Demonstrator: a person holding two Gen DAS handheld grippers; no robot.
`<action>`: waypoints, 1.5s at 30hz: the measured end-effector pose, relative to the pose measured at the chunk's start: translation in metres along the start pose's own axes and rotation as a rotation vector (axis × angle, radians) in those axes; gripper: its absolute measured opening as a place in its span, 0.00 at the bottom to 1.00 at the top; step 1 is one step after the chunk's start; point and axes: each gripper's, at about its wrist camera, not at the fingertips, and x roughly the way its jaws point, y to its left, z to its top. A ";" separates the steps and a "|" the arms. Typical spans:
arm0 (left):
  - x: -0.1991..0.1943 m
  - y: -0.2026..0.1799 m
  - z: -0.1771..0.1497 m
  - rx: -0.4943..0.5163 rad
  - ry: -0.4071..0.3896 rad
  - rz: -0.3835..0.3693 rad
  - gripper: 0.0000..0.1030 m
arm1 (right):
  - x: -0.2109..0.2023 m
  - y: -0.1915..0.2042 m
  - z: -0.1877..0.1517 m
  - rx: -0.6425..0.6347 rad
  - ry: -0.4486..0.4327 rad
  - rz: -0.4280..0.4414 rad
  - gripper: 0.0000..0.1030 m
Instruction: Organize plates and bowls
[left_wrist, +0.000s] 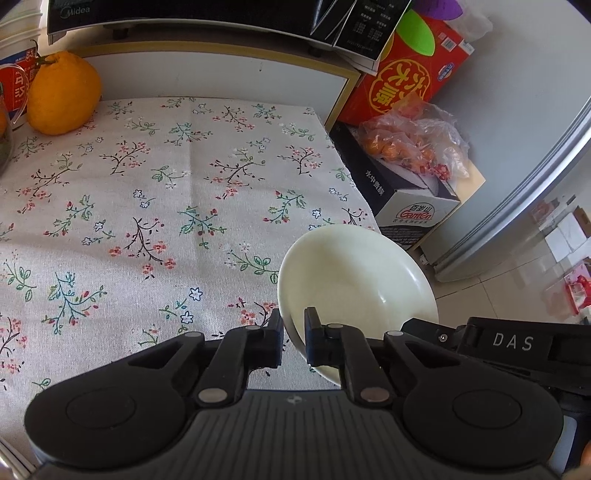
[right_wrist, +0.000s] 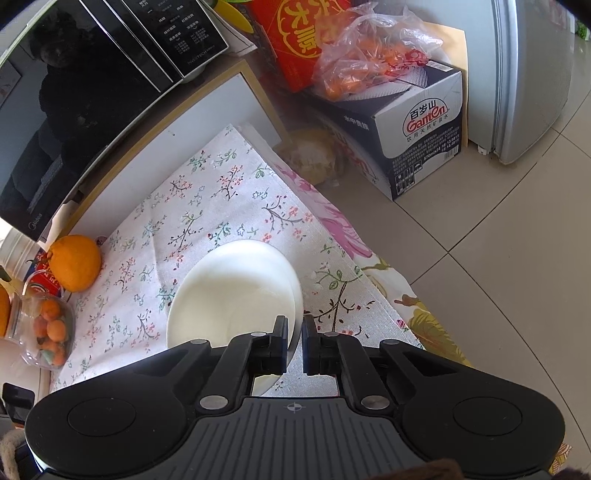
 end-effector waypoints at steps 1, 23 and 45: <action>-0.002 0.000 0.000 -0.003 -0.004 -0.003 0.10 | -0.002 0.002 0.000 -0.007 -0.006 0.002 0.07; -0.054 0.012 -0.009 -0.004 -0.078 0.011 0.10 | -0.031 0.035 -0.021 -0.175 -0.068 0.068 0.09; -0.104 0.042 -0.034 -0.055 -0.080 -0.003 0.11 | -0.057 0.070 -0.055 -0.351 -0.047 0.131 0.10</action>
